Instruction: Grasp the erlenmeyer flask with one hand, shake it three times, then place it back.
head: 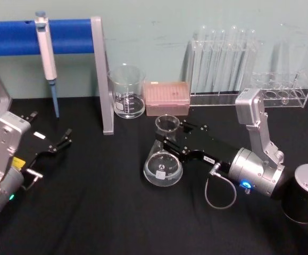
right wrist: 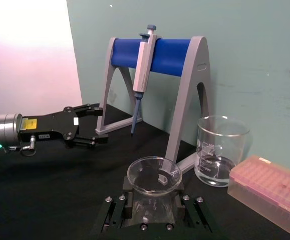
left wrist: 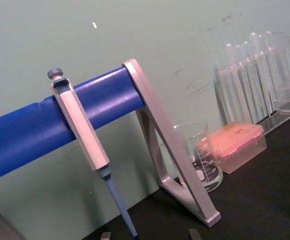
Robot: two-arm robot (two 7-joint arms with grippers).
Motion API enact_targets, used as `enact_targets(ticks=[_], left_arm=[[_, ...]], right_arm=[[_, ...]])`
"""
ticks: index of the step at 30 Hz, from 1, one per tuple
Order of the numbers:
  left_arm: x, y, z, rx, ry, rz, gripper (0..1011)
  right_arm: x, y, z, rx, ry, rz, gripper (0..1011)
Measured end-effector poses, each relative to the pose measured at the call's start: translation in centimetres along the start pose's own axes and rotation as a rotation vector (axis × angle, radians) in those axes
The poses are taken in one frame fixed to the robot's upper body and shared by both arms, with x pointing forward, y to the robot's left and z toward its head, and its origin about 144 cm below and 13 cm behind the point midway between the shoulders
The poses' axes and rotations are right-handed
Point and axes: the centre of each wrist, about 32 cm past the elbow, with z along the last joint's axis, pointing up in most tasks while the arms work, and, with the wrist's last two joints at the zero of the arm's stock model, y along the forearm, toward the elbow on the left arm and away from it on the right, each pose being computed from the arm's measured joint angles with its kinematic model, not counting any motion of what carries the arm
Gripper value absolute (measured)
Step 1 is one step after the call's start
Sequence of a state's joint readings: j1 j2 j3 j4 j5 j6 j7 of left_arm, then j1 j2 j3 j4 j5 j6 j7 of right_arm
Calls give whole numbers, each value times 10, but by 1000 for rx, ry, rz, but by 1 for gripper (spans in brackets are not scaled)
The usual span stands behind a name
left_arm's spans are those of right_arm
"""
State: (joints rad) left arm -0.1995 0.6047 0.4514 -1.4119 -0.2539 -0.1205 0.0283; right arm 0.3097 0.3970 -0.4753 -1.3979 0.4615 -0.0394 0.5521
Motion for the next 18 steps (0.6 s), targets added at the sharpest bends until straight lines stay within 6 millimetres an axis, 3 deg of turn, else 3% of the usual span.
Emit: enact_targets(ticks=[18], left_arm=[[0, 0, 0, 0, 0, 0, 1001]], right_arm=[[2, 3, -6, -26, -3, 18, 448]])
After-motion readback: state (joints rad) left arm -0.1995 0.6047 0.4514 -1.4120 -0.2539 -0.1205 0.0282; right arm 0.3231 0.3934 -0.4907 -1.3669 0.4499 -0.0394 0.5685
